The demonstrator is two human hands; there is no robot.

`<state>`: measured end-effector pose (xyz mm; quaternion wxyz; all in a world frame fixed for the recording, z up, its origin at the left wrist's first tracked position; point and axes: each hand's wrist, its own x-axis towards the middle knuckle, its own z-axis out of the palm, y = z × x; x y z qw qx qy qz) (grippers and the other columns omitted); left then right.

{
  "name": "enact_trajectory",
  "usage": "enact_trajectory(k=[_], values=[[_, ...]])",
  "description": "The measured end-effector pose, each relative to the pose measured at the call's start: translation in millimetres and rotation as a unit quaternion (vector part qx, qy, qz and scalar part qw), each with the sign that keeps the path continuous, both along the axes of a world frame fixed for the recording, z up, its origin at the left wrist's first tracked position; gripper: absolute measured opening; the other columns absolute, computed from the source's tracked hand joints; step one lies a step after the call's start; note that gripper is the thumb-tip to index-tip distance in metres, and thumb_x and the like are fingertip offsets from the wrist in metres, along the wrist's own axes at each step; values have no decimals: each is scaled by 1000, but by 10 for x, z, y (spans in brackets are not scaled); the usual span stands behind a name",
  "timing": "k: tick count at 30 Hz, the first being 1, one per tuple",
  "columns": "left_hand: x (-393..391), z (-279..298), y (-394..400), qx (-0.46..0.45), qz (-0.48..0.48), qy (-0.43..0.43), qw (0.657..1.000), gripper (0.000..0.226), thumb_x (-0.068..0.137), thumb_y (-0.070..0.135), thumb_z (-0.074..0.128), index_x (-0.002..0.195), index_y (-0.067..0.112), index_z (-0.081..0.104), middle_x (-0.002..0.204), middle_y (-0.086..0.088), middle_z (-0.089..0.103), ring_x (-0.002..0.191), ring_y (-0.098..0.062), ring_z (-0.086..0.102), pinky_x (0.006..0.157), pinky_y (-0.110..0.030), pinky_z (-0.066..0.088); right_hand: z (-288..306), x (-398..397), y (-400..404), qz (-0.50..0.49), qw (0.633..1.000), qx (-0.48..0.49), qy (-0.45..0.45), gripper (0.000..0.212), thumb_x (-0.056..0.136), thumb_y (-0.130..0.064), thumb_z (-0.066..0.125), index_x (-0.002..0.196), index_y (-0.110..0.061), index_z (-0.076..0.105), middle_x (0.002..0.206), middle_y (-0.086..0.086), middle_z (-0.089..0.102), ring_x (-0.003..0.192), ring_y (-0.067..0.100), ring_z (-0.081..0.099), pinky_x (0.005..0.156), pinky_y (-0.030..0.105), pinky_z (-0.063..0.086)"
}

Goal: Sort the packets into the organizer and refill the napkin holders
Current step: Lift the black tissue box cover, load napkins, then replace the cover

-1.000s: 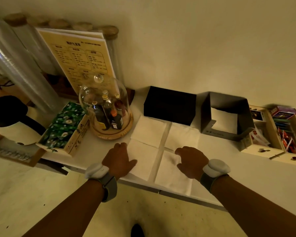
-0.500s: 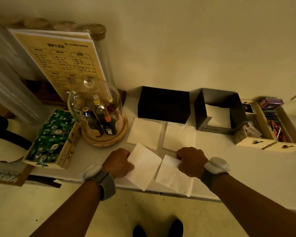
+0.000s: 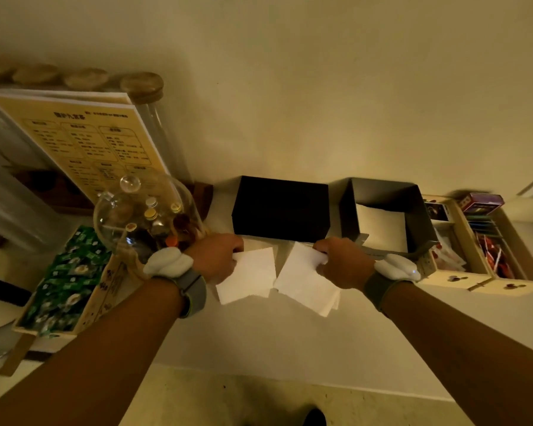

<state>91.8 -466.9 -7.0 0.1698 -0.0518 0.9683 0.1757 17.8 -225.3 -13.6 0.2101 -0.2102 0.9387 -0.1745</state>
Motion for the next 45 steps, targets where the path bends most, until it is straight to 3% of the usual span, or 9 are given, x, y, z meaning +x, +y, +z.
enact_trajectory(k=[10,16,26,29,31,34,36,40,45], values=[[-483,-203,251,-153,-75,-27,985,18,88,9,56,105,14,57,104,-9,60,91,-27,61,74,-34,48,-256,-271,-94,38,995,89,27,54,84,-14,64,135,-17,44,123,9,60,107,30,60,88,35,49],[-548,-283,237,-154,-83,-35,984,31,86,11,57,116,11,54,120,-10,56,102,-31,59,76,-36,47,-437,-290,-85,45,995,81,39,62,76,-16,71,132,-17,44,117,7,59,98,30,59,83,37,53],[-501,-346,234,-109,-44,-49,992,12,76,11,57,83,20,60,93,-3,62,80,-23,59,63,-29,42,-435,-118,111,21,999,-4,-40,15,83,-11,64,85,-23,56,82,-3,55,81,18,57,73,24,41],[-379,-363,190,-18,20,1,1000,27,77,6,56,66,28,45,77,2,55,74,-22,55,56,-26,39,-307,-30,300,12,993,-92,-75,18,84,-18,67,89,-29,53,82,-10,55,77,10,55,76,22,41],[-286,-372,123,82,65,45,993,20,81,8,58,75,26,51,77,2,57,78,-24,57,59,-30,44,-197,29,415,-22,980,-162,-111,25,81,-22,70,94,-35,53,86,-17,56,79,5,56,75,20,43],[-139,-342,141,248,121,101,956,24,87,15,63,108,20,53,96,6,60,85,-12,58,72,-27,50,-70,118,487,-89,946,-261,-168,34,76,-20,74,89,-42,52,90,-22,57,83,5,57,60,10,45],[-37,-320,259,340,147,125,920,29,88,16,64,112,25,51,99,11,60,87,-4,58,69,-16,48,-30,175,476,-104,923,-314,-197,35,75,-19,74,93,-42,54,94,-18,60,87,8,60,59,10,48],[122,-375,519,512,156,83,841,28,89,24,58,117,23,59,106,6,71,99,-14,68,76,-27,58,-70,249,338,-120,890,-373,-233,38,76,-19,73,102,-39,55,102,-11,64,93,12,63,65,16,54],[228,-456,779,669,277,-18,689,33,96,40,33,114,29,58,109,-2,71,97,-22,69,78,-37,59,-267,285,176,-191,877,-378,-229,38,80,-14,71,108,-30,51,101,-7,60,92,16,60,80,33,54]])
